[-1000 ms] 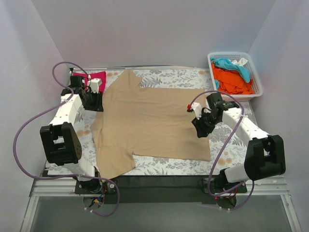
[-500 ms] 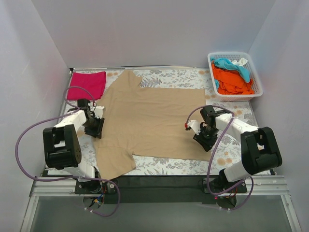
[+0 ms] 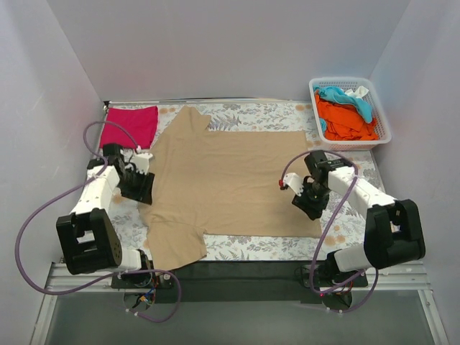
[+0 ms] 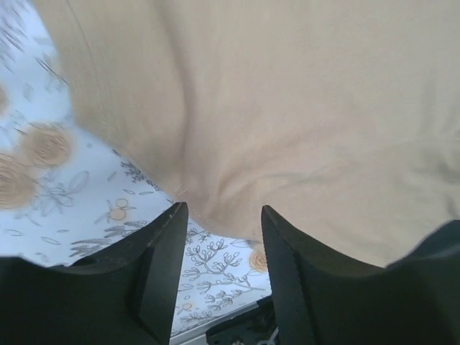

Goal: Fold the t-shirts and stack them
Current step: Flatten the tshirt out

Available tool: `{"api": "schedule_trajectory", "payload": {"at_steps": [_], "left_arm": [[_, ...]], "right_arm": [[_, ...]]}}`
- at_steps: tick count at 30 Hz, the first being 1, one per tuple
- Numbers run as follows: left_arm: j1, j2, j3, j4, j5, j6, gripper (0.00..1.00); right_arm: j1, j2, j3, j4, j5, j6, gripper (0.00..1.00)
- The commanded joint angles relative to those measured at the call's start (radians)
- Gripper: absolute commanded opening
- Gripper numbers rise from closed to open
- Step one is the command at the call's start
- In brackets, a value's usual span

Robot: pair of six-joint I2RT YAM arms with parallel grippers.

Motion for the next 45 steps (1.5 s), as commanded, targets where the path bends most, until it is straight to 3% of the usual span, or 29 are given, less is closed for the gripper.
{"api": "schedule_trajectory", "payload": {"at_steps": [1, 2, 5, 11, 18, 23, 32, 45], "left_arm": [[-0.012, -0.021, 0.238, -0.026, 0.204, -0.012, 0.45], [-0.021, 0.008, 0.284, -0.012, 0.217, -0.047, 0.52], [-0.052, 0.143, 0.482, 0.098, 0.234, -0.170, 0.55], [-0.089, 0.497, 0.856, 0.339, 0.160, -0.415, 0.55], [-0.113, 0.778, 1.177, 0.429, 0.136, -0.534, 0.56], [-0.136, 0.807, 1.178, 0.467, 0.116, -0.523, 0.56], [-0.138, 0.757, 1.027, 0.517, 0.091, -0.496, 0.57], [-0.138, 0.760, 1.004, 0.534, 0.094, -0.515, 0.57]], "right_arm": [[-0.007, -0.092, 0.176, -0.041, -0.176, -0.044, 0.46], [-0.011, -0.090, 0.246, -0.028, -0.195, -0.038, 0.51], [-0.029, -0.032, 0.328, 0.083, -0.197, 0.055, 0.49], [-0.090, 0.254, 0.592, 0.337, -0.112, 0.264, 0.41], [-0.106, 0.581, 0.892, 0.508, 0.041, 0.338, 0.40], [-0.127, 0.787, 1.077, 0.530, 0.162, 0.414, 0.38], [-0.132, 0.875, 1.084, 0.591, 0.228, 0.476, 0.45], [-0.172, 0.950, 1.061, 0.588, 0.176, 0.605, 0.45]]}}
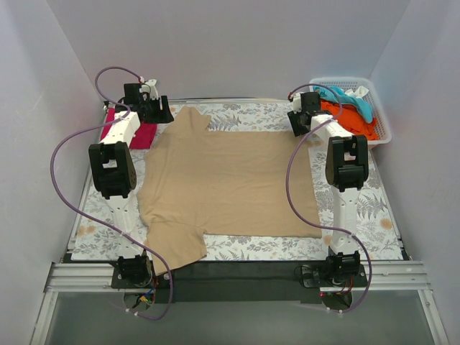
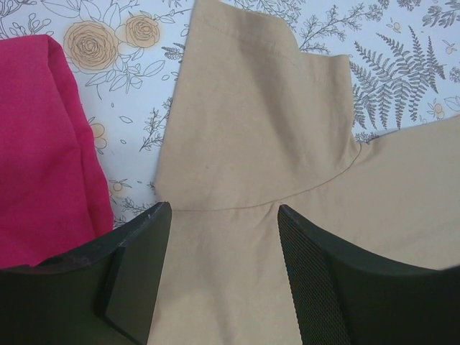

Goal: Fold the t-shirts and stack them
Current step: Flatten the tshirt out, then fold the tshirt

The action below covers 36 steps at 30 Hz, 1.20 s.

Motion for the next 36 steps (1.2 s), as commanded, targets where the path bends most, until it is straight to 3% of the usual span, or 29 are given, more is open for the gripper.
{"api": "schedule_trajectory", "payload": {"at_steps": [1, 4, 7, 8, 11, 16, 23, 24, 36], "left_arm": [[0.004, -0.085, 0.001, 0.022, -0.008, -0.004, 0.57], [0.004, -0.071, 0.004, 0.021, 0.006, 0.002, 0.57], [-0.001, -0.030, 0.039, 0.022, 0.006, 0.017, 0.57], [-0.002, -0.017, 0.053, 0.021, 0.003, 0.024, 0.58], [-0.010, 0.061, 0.128, 0.013, -0.025, 0.045, 0.61], [-0.030, 0.164, 0.217, 0.016, -0.059, 0.067, 0.62], [-0.038, 0.199, 0.233, 0.085, -0.065, 0.048, 0.62], [-0.074, 0.242, 0.245, 0.125, -0.126, 0.063, 0.59], [-0.084, 0.305, 0.236, 0.130, -0.217, 0.122, 0.54]], "right_arm": [[-0.030, 0.044, 0.020, 0.013, -0.009, 0.062, 0.45], [-0.041, 0.056, 0.022, 0.007, -0.045, 0.073, 0.43], [-0.042, 0.069, 0.010, -0.011, -0.107, 0.076, 0.31], [-0.044, 0.076, 0.010, -0.018, -0.110, 0.078, 0.19], [-0.044, 0.082, 0.002, -0.044, -0.145, 0.073, 0.01], [-0.044, 0.044, -0.009, -0.065, -0.159, 0.053, 0.01], [-0.041, -0.037, -0.012, -0.045, -0.213, 0.081, 0.01], [-0.039, -0.049, -0.019, -0.045, -0.217, 0.064, 0.01], [-0.039, -0.071, -0.041, -0.045, -0.231, 0.026, 0.01]]}}
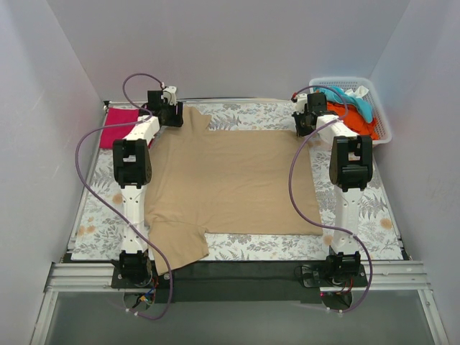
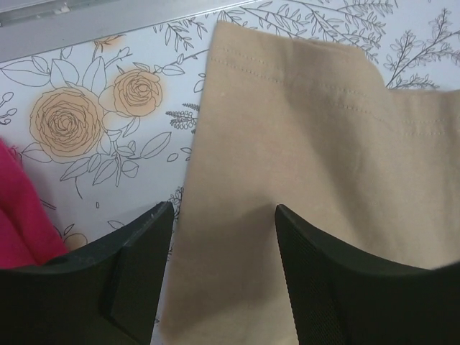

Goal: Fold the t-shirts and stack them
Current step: Fold the tshirt

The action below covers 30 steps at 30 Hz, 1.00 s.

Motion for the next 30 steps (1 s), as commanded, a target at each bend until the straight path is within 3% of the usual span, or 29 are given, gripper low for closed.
{"api": "schedule_trajectory", "payload": {"at_steps": [1, 7, 15, 21, 30], "left_arm": [[-0.003, -0.011, -0.002, 0.007, -0.057, 0.029, 0.54], [-0.010, -0.036, -0.035, -0.018, -0.071, 0.030, 0.43], [-0.008, -0.062, 0.007, -0.025, -0.052, 0.017, 0.00], [0.013, -0.132, 0.048, -0.007, 0.010, -0.025, 0.00], [0.029, -0.270, -0.050, 0.030, 0.090, -0.028, 0.00]], "right_arm": [[0.000, -0.060, -0.018, -0.032, -0.020, -0.023, 0.01], [0.000, -0.062, -0.009, -0.033, -0.022, -0.028, 0.01], [0.000, -0.071, 0.014, -0.046, -0.029, -0.069, 0.01], [0.000, -0.124, 0.016, -0.044, -0.022, -0.100, 0.01], [-0.002, -0.204, -0.006, -0.030, -0.032, -0.141, 0.01]]}}
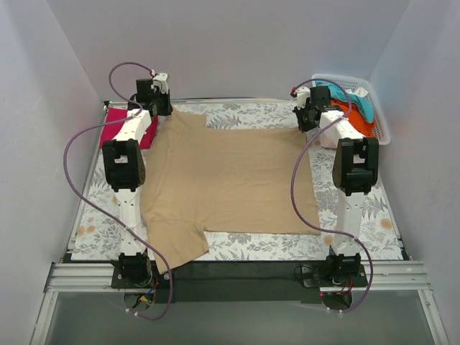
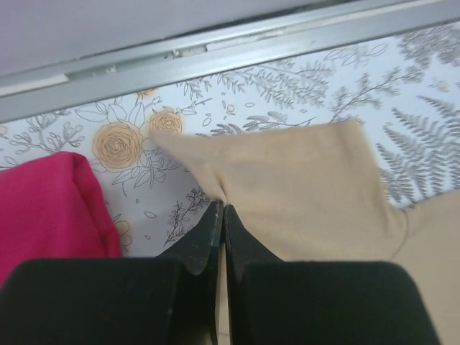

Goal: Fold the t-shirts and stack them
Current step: Fold the tshirt

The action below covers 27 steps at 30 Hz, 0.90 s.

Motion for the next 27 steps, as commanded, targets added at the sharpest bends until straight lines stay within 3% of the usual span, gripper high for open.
{"api": "schedule_trajectory", "payload": {"at_steps": [1, 15, 27], "left_arm": [[0.037, -0.170, -0.043, 0.038, 0.070, 0.001, 0.00], [0.083, -0.486, -0.503, 0.166, 0.187, 0.070, 0.00], [0.100, -0.629, -0.686, 0.179, 0.247, 0.126, 0.00]], "right_arm": [[-0.004, -0.115, -0.003, 0.031, -0.013, -0.041, 0.01], [-0.017, -0.263, -0.184, 0.034, -0.099, -0.124, 0.01], [-0.023, -0.319, -0.305, 0.037, -0.138, -0.168, 0.01]]}}
